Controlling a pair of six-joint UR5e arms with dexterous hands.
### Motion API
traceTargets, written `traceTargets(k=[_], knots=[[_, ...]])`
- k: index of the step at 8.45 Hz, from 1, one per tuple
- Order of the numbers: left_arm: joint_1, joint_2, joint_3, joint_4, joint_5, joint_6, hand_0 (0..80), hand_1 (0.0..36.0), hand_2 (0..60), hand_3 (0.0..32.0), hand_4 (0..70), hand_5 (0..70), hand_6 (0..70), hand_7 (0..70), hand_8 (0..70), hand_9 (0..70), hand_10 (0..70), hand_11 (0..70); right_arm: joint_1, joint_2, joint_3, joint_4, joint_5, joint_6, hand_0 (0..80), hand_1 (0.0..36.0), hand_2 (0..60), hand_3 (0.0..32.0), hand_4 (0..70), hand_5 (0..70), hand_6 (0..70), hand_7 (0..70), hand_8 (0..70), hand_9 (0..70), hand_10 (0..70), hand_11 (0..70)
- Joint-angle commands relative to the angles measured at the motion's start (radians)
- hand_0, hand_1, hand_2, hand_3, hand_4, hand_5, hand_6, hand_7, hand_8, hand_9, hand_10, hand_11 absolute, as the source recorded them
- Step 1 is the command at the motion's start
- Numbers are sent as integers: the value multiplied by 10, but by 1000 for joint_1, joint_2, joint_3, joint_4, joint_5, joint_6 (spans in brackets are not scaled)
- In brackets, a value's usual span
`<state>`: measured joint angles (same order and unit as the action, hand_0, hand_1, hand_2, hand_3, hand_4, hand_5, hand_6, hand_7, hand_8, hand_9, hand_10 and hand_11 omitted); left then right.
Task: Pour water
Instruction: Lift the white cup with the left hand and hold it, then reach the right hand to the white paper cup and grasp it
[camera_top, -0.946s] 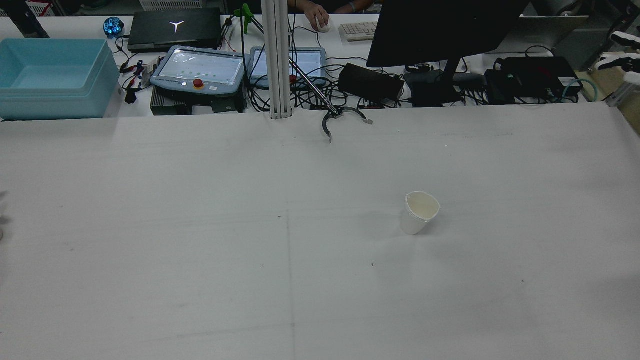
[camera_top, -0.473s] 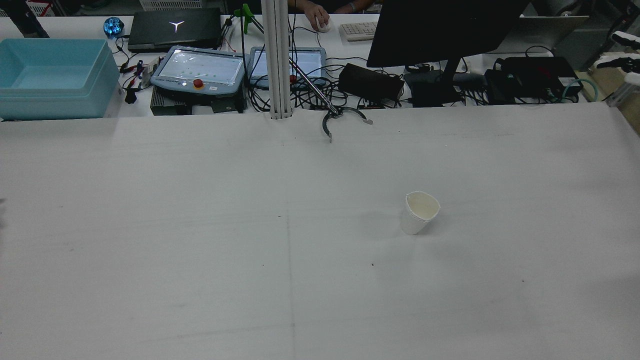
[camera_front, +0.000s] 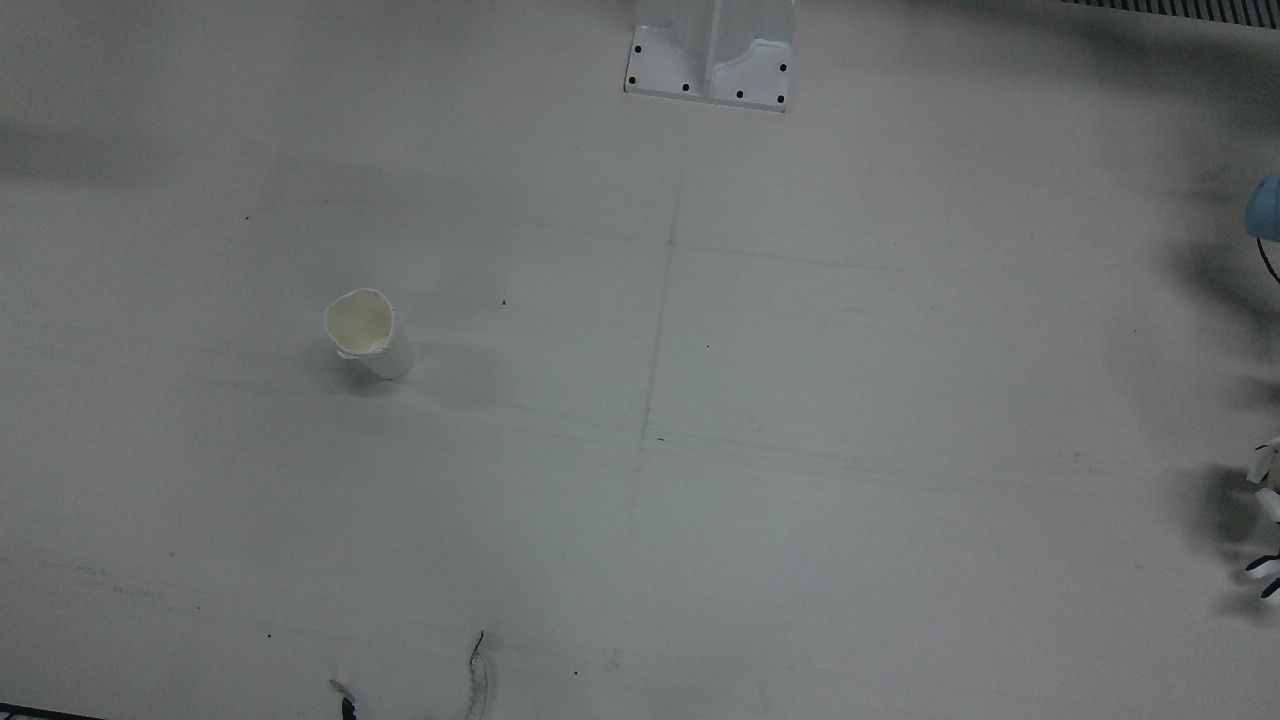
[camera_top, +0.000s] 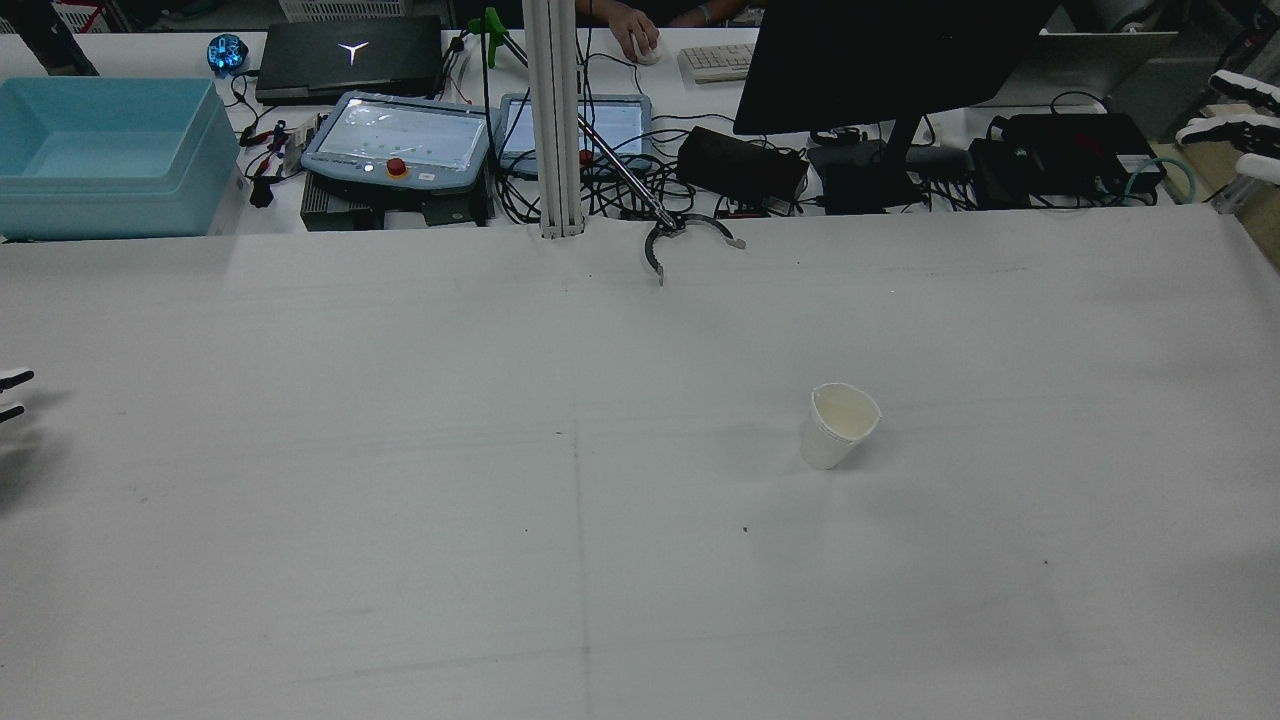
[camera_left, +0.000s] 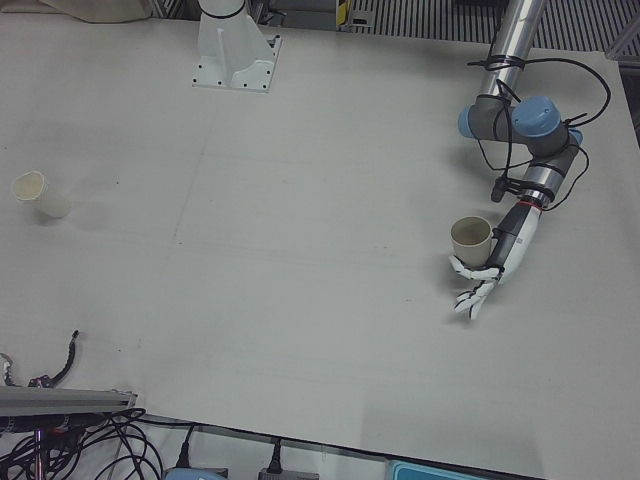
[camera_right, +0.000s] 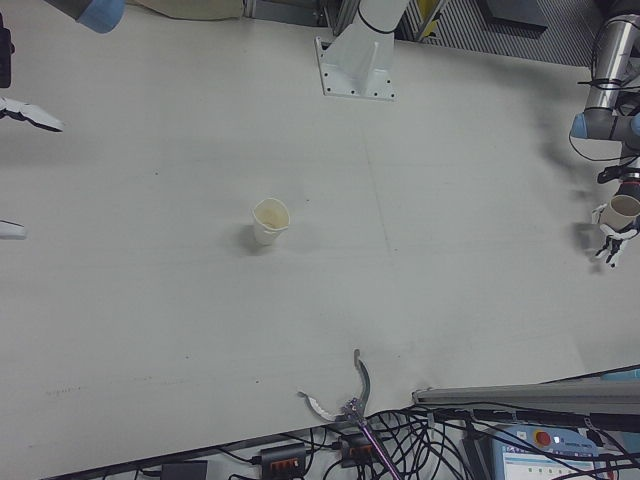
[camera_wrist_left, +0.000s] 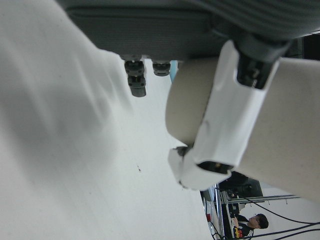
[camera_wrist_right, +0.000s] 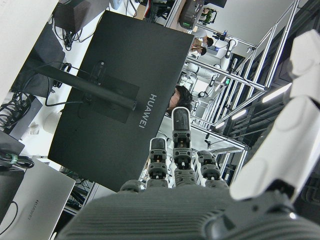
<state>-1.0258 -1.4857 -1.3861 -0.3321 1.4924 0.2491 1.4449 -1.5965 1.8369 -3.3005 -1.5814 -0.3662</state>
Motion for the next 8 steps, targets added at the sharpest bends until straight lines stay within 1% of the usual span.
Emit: traceTargets(k=[1, 2, 3, 4, 5, 6, 7, 8], knots=[[-2, 24, -96, 38, 40, -31, 800, 360, 600, 0, 700, 700, 134, 98, 47, 5, 108, 190, -89, 1, -18, 7, 69, -19, 433, 110, 211, 0, 5, 83, 294, 242, 127, 126, 0, 0], [-2, 24, -100, 38, 40, -77, 800, 360, 600, 0, 700, 700, 136, 101, 47, 6, 110, 193, -136, 3, -18, 7, 84, -20, 427, 108, 204, 0, 0, 82, 287, 218, 127, 125, 0, 0], [-2, 22, -161, 47, 43, -100, 800, 360, 600, 0, 700, 700, 135, 104, 47, 6, 113, 195, -205, 1, -18, 7, 125, -25, 425, 106, 197, 0, 0, 82, 285, 215, 129, 127, 0, 0], [0, 22, -239, 97, 60, -102, 800, 360, 600, 0, 700, 700, 136, 104, 45, 6, 110, 192, -284, 10, -16, 12, 176, -45, 424, 105, 193, 0, 0, 82, 281, 216, 129, 128, 0, 0], [0, 18, -269, 114, 60, -102, 800, 360, 600, 0, 700, 700, 145, 113, 47, 8, 109, 191, -375, 51, -12, 25, 235, -75, 449, 127, 206, 0, 0, 83, 255, 189, 115, 107, 0, 0], [1, 13, -277, 123, 58, -102, 800, 360, 600, 0, 700, 700, 146, 113, 48, 8, 108, 190, -471, 73, -7, 42, 329, -148, 461, 150, 215, 0, 0, 84, 215, 147, 95, 78, 0, 0], [3, 13, -277, 123, 57, -100, 800, 360, 600, 0, 700, 700, 146, 114, 49, 8, 108, 189, -582, 72, -16, 70, 440, -193, 480, 194, 220, 18, 0, 73, 85, 10, 41, 16, 0, 0], [3, 18, -271, 123, 58, -97, 800, 360, 600, 0, 700, 700, 145, 112, 50, 8, 109, 191, -691, 72, -18, 109, 552, -219, 491, 214, 223, 28, 0, 68, 29, 0, 28, 7, 0, 0]])
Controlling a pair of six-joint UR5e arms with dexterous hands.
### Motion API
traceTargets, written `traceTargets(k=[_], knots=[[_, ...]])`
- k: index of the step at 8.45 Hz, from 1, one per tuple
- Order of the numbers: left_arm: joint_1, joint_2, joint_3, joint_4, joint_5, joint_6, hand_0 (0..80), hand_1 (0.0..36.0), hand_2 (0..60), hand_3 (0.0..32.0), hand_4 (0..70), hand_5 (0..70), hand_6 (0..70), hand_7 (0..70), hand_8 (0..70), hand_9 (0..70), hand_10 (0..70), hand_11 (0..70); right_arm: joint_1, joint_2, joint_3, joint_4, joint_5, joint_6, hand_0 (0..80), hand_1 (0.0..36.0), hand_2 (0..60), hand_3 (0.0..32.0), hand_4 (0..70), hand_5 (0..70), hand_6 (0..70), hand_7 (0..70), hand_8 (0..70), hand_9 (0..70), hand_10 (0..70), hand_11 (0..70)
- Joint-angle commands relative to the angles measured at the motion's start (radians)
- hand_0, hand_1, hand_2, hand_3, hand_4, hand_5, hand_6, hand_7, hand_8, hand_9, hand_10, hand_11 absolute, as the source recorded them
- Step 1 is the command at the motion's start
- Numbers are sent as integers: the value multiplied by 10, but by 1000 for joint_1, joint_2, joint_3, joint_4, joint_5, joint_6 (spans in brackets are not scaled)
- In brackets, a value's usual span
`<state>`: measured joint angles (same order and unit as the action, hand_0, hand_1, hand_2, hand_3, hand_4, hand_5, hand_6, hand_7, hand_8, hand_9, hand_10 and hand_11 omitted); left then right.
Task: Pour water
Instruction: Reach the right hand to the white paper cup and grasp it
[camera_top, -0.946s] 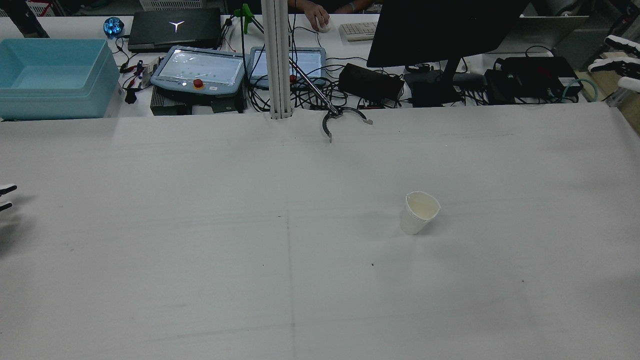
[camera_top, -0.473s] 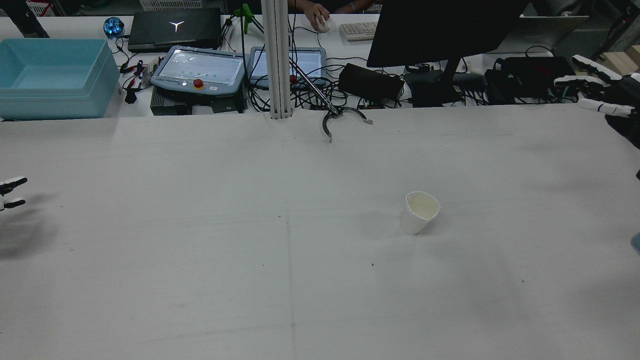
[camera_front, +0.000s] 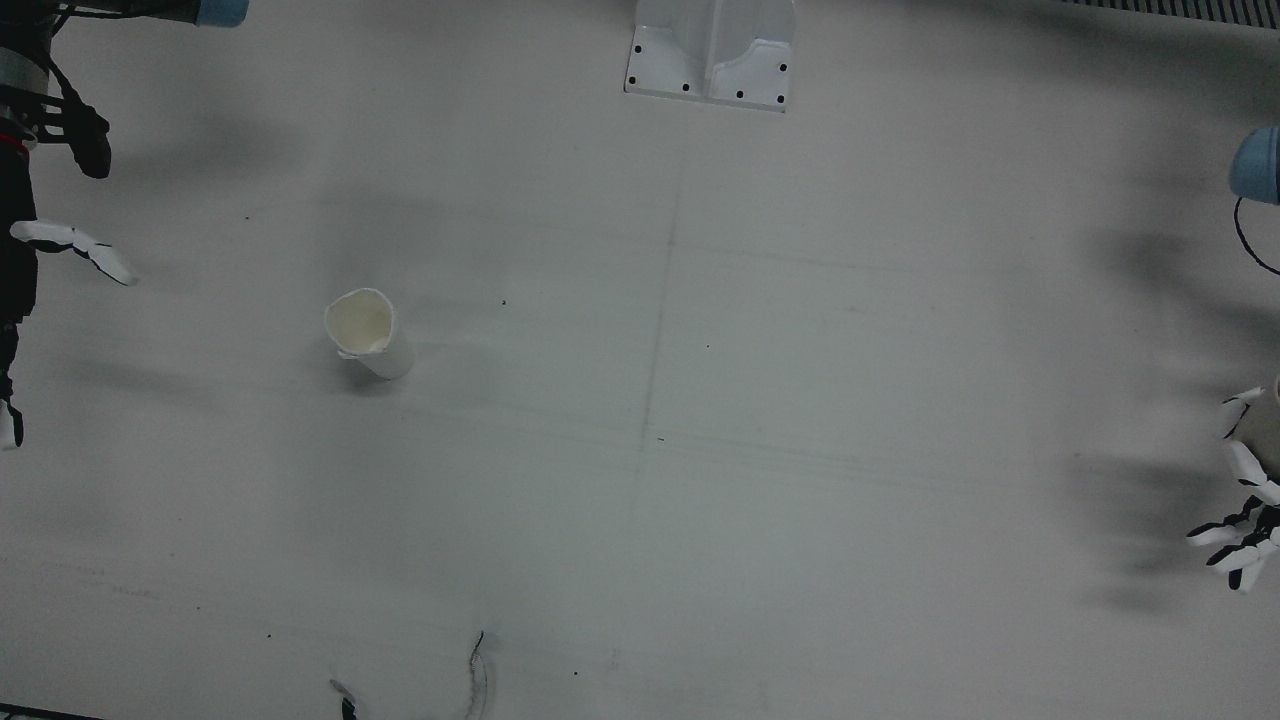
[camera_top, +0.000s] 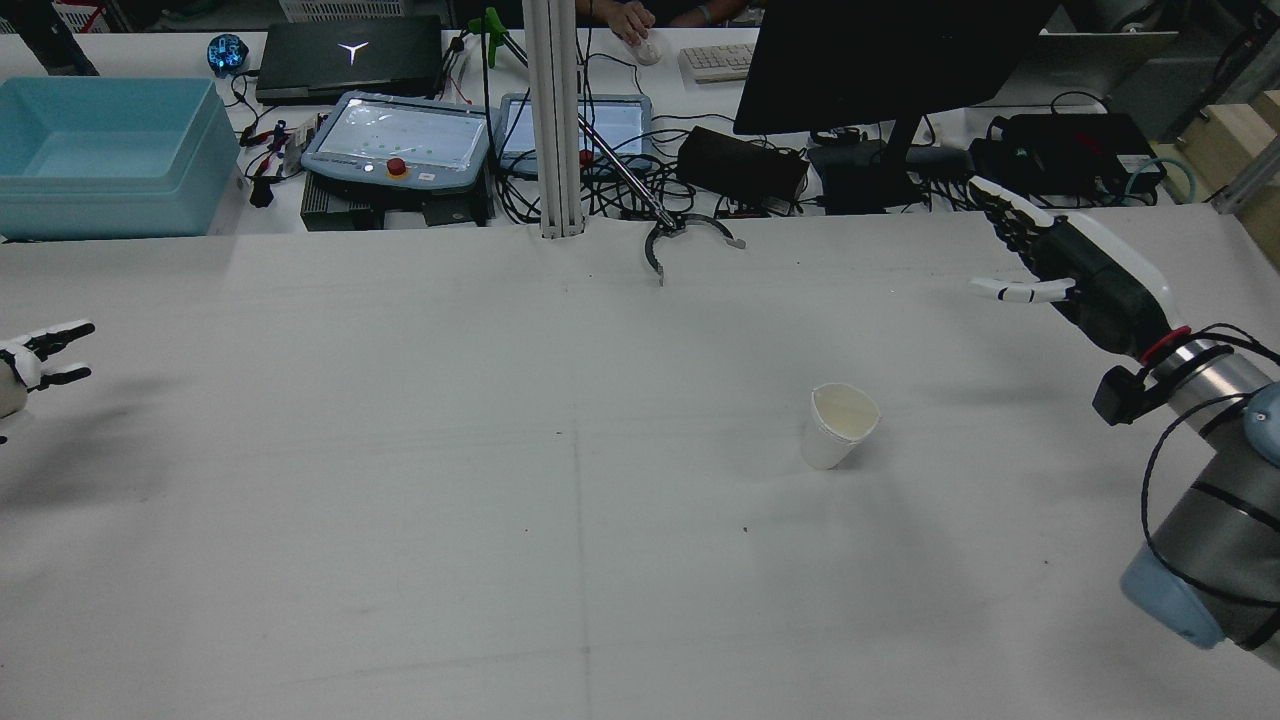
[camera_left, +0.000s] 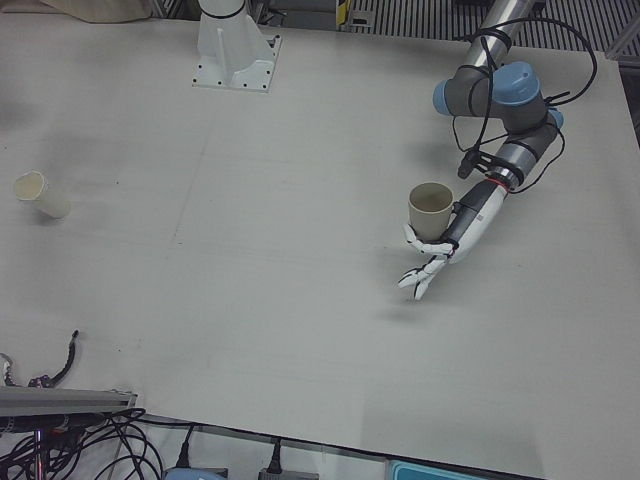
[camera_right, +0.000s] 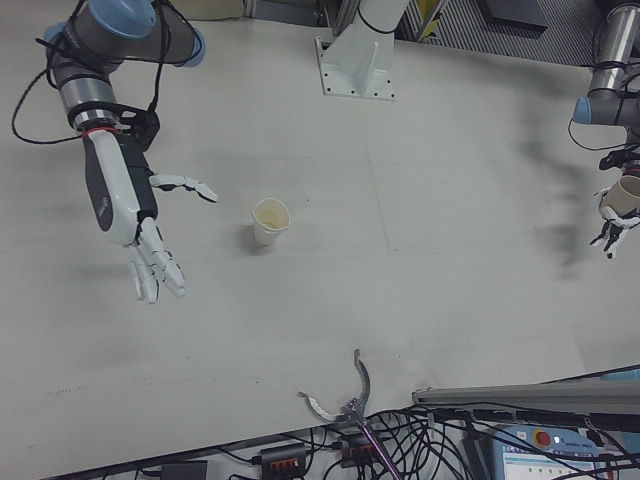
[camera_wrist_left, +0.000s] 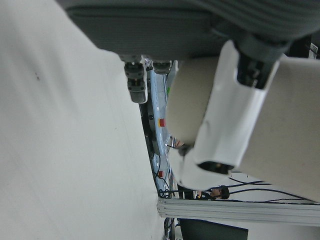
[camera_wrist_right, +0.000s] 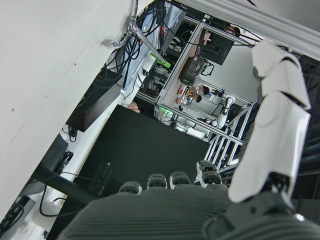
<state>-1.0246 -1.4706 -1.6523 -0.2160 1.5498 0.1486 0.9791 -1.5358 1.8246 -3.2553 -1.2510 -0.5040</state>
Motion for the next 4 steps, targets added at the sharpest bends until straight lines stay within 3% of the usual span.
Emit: traceTargets(k=[1, 2, 3, 4], knots=[[3, 4, 2, 7, 1, 5, 800, 360, 600, 0, 700, 700, 143, 109, 50, 7, 110, 194, -332, 13, -8, 94, 340, -123, 486, 204, 200, 18, 0, 61, 5, 0, 29, 7, 0, 0], [3, 4, 6, 9, 1, 6, 800, 360, 600, 0, 700, 700, 141, 108, 50, 7, 111, 196, -420, 11, -14, 142, 454, -140, 488, 204, 197, 18, 0, 60, 0, 0, 27, 5, 0, 0], [3, 4, 14, 7, 3, 5, 800, 360, 600, 0, 700, 700, 143, 108, 51, 7, 113, 198, -450, 10, -33, 161, 514, -136, 489, 207, 187, 0, 0, 54, 0, 0, 24, 5, 0, 0], [3, 6, 15, 7, 3, 5, 800, 360, 600, 0, 700, 700, 145, 110, 51, 8, 114, 199, -447, 8, -37, 161, 518, -134, 491, 211, 187, 0, 0, 51, 0, 0, 20, 3, 0, 0]])
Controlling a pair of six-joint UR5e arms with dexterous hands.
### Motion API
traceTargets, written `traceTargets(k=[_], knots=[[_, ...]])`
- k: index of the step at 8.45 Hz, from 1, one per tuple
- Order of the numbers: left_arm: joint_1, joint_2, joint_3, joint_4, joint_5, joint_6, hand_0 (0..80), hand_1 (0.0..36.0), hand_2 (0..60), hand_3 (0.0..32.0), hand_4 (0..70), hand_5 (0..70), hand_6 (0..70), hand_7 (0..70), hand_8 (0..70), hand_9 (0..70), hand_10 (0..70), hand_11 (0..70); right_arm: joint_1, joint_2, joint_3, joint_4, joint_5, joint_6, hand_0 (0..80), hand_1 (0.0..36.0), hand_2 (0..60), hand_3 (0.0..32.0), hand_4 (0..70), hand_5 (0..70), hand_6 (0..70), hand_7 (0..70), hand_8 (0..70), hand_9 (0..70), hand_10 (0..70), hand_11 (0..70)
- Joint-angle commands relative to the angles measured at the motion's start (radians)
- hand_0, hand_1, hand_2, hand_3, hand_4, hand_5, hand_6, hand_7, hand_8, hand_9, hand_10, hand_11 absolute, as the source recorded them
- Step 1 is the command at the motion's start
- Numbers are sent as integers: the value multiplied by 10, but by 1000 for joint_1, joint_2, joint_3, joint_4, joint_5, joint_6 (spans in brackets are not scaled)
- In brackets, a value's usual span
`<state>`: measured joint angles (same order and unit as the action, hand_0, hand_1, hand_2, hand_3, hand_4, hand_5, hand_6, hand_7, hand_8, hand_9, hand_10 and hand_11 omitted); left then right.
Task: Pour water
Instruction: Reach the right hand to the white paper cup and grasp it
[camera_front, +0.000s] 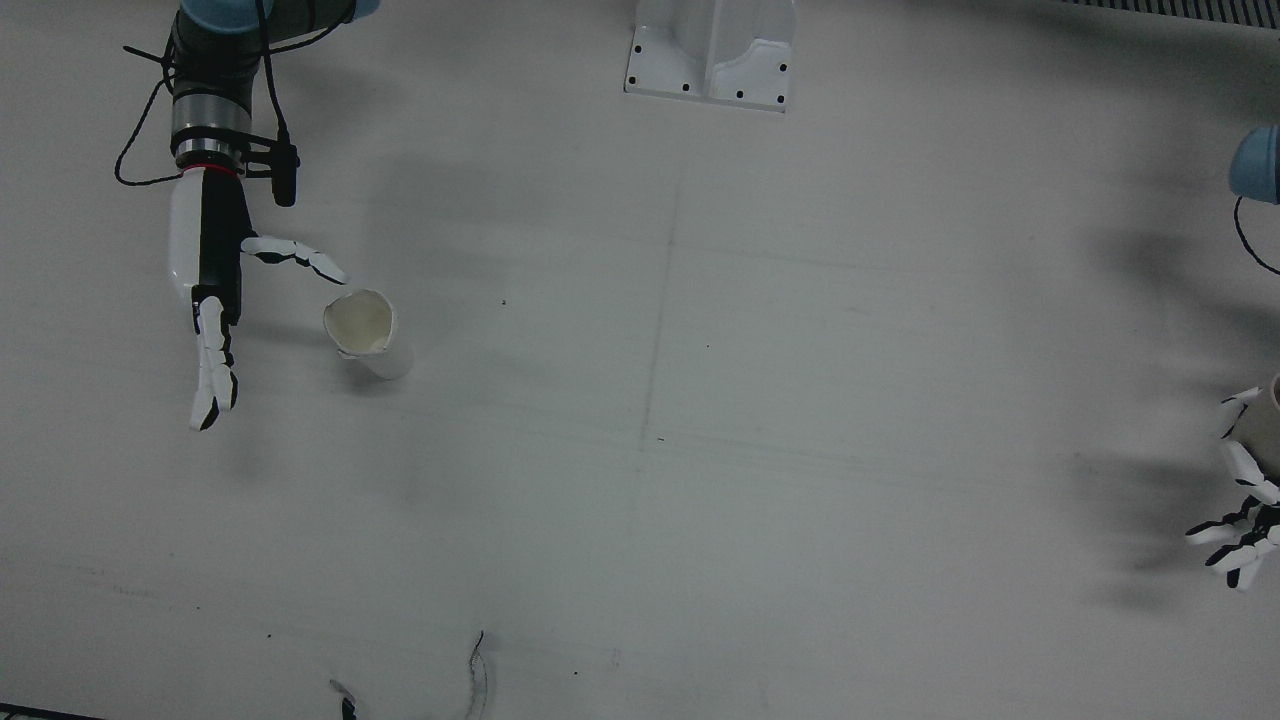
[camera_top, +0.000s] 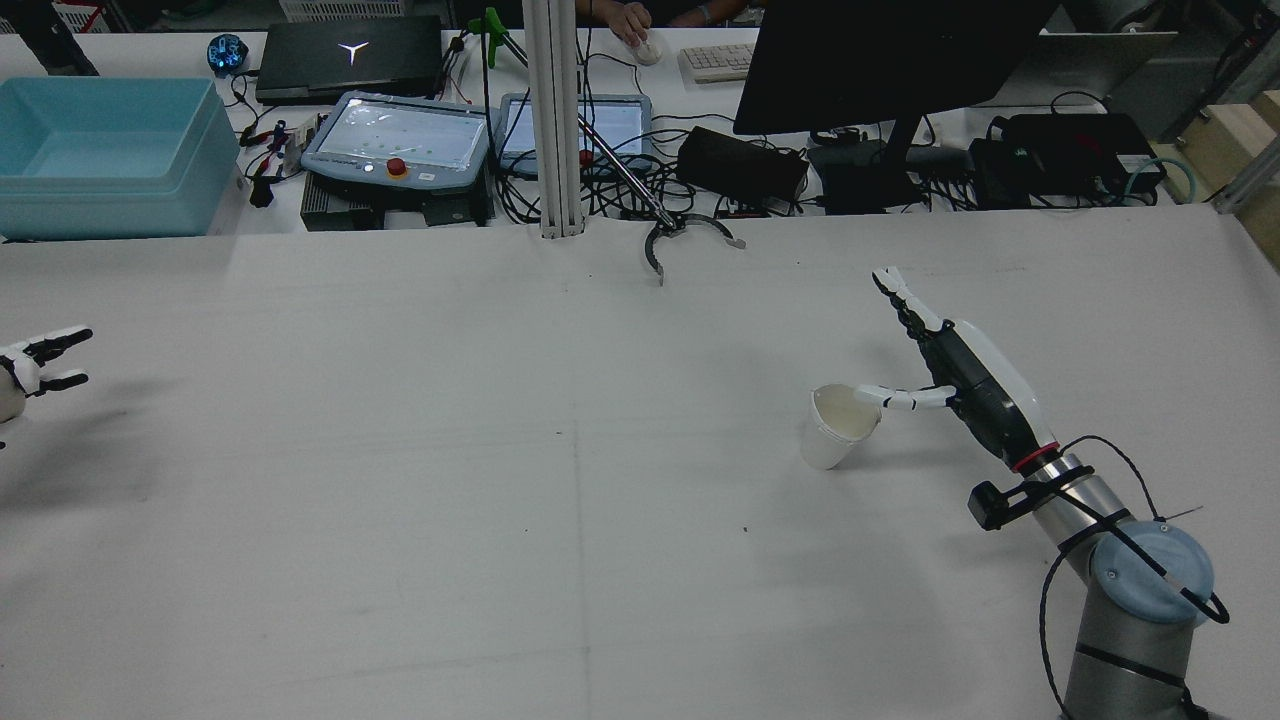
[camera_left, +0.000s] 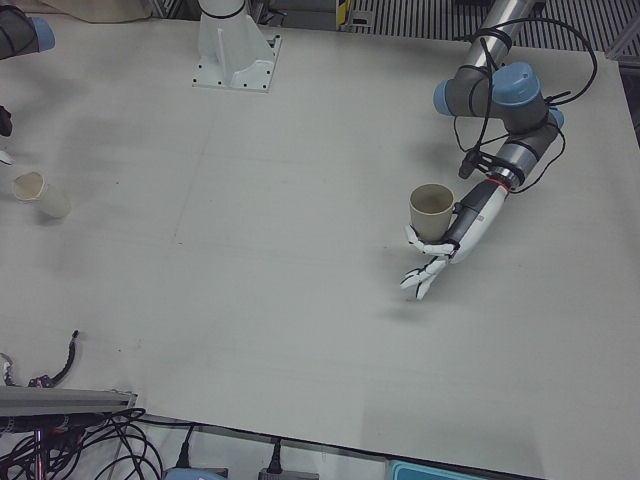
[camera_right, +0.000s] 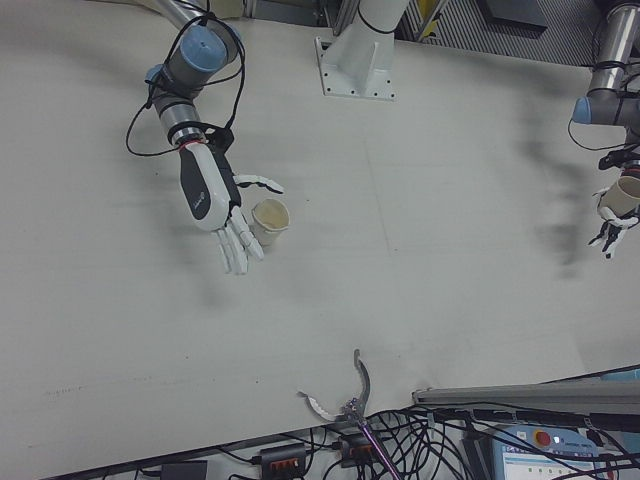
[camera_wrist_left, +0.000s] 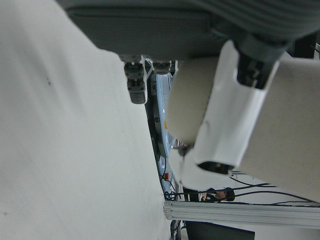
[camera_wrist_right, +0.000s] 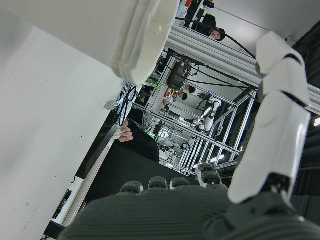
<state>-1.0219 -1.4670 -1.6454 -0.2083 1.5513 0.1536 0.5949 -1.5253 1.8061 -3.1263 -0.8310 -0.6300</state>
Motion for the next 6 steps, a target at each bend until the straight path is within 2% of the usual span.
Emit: traceTargets(k=[1, 2, 3, 4, 5, 6], knots=[[0, 2, 10, 0, 0, 4, 800, 360, 600, 0, 700, 700, 144, 108, 51, 7, 113, 198, -61, -7, -21, 34, 101, -5, 492, 211, 191, 0, 0, 53, 0, 0, 22, 7, 0, 0], [2, 1, 22, -3, 0, 4, 800, 360, 600, 0, 700, 700, 142, 107, 50, 7, 113, 198, -66, -1, -31, 38, 101, -4, 495, 220, 194, 10, 0, 48, 0, 0, 7, 0, 0, 0], [2, -1, 35, -10, 0, 6, 800, 360, 600, 0, 700, 700, 143, 107, 51, 7, 114, 199, -81, 7, -62, 46, 102, -4, 463, 185, 220, 0, 0, 33, 0, 0, 10, 0, 0, 0], [2, -1, 41, -14, 0, 4, 800, 360, 600, 0, 700, 700, 144, 108, 51, 7, 114, 199, -86, 37, -127, 48, 101, 7, 438, 157, 211, 10, 0, 27, 0, 0, 12, 0, 0, 0], [2, -3, 48, -17, 0, 4, 800, 360, 600, 0, 700, 700, 144, 108, 51, 7, 114, 200, -93, 59, -170, 46, 101, 54, 430, 153, 214, 32, 0, 25, 0, 0, 6, 0, 0, 0], [2, -7, 50, -17, 0, 6, 800, 360, 600, 0, 700, 700, 144, 108, 51, 7, 114, 199, -105, 75, -182, 46, 101, 76, 425, 149, 211, 34, 0, 25, 0, 0, 6, 0, 0, 0]])
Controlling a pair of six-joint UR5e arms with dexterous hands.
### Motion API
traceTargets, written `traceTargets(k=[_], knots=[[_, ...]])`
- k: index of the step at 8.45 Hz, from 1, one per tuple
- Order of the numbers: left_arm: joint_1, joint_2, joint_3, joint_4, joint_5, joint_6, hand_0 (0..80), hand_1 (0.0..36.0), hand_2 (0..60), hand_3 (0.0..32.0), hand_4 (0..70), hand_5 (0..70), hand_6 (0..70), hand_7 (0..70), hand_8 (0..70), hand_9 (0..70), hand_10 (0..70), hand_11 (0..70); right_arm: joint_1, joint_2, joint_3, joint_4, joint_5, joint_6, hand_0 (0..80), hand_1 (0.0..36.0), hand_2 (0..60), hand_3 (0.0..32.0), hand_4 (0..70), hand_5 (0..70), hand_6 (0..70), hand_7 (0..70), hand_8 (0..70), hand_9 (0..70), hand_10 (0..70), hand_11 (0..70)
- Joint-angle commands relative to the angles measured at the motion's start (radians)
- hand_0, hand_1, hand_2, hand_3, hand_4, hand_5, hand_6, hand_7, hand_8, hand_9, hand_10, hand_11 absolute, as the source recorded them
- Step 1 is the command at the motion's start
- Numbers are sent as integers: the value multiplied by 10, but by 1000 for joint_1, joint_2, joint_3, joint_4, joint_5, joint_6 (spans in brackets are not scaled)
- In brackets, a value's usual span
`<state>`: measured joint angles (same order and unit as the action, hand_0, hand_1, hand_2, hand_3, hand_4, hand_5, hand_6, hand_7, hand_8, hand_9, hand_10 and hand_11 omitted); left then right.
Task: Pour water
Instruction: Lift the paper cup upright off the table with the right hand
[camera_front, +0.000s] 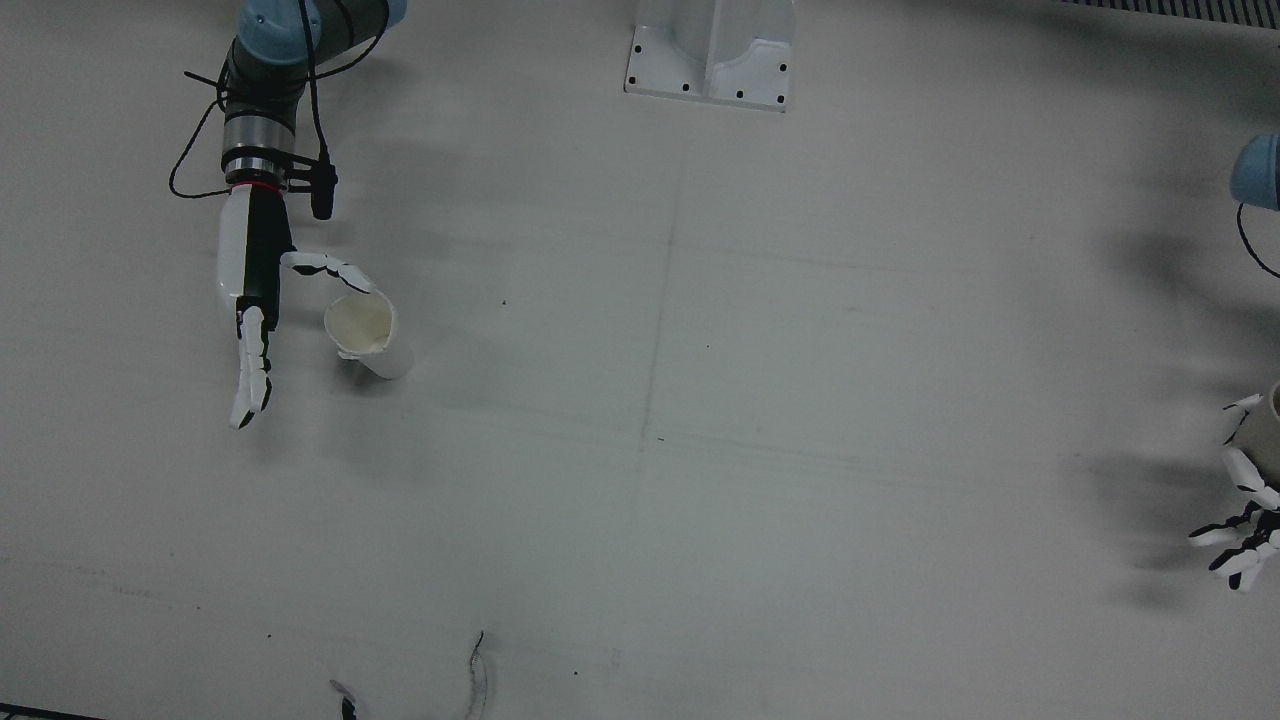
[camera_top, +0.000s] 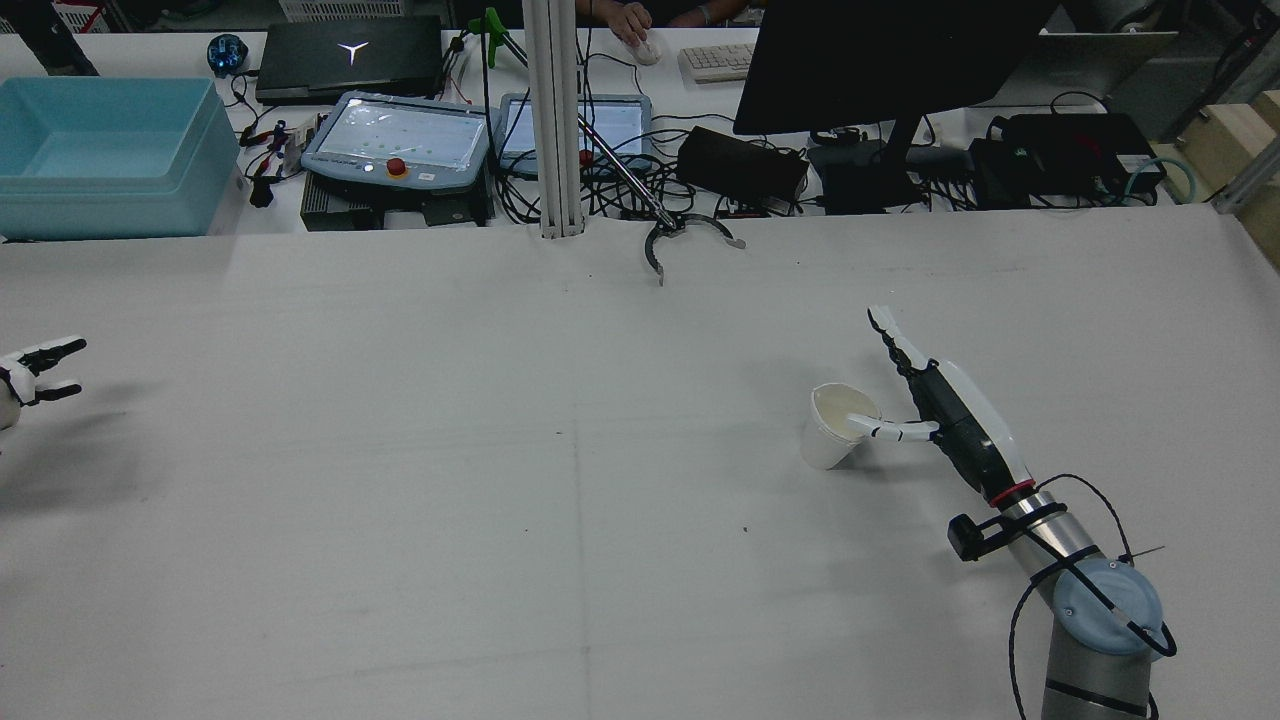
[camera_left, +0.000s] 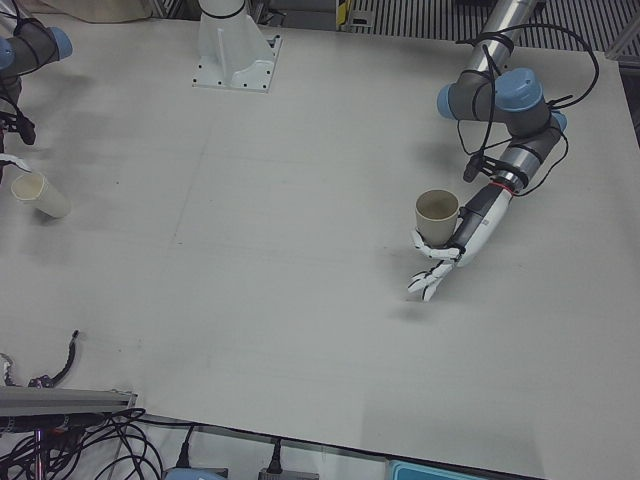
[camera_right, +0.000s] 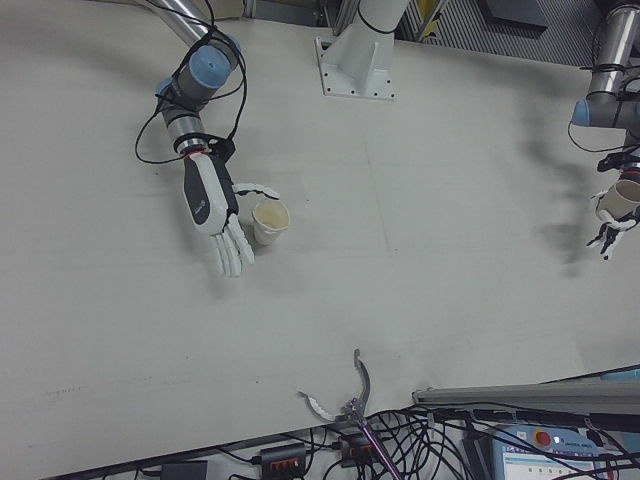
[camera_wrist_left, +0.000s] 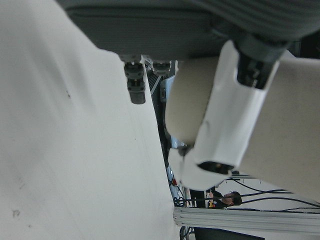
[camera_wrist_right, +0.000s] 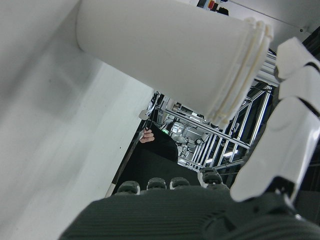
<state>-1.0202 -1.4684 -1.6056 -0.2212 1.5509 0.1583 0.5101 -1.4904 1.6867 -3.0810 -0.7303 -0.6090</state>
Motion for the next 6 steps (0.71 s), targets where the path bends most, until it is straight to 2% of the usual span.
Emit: traceTargets(k=[1, 2, 6], knots=[[0, -10, 15, -4, 0, 0, 800, 360, 600, 0, 700, 700, 146, 109, 52, 8, 114, 200, -21, 48, -61, 1, 0, 57, 433, 153, 211, 34, 0, 26, 0, 0, 4, 0, 0, 0], [2, -10, 18, -4, 0, 0, 800, 360, 600, 0, 700, 700, 148, 112, 52, 9, 115, 201, -21, 55, -59, 1, 0, 57, 431, 153, 212, 48, 0, 24, 0, 0, 4, 0, 0, 0], [0, -7, 19, -4, 0, -2, 800, 360, 600, 0, 700, 700, 148, 110, 52, 8, 114, 200, -25, 59, -47, -2, 0, 57, 449, 164, 217, 54, 0, 28, 0, 0, 7, 0, 0, 0]])
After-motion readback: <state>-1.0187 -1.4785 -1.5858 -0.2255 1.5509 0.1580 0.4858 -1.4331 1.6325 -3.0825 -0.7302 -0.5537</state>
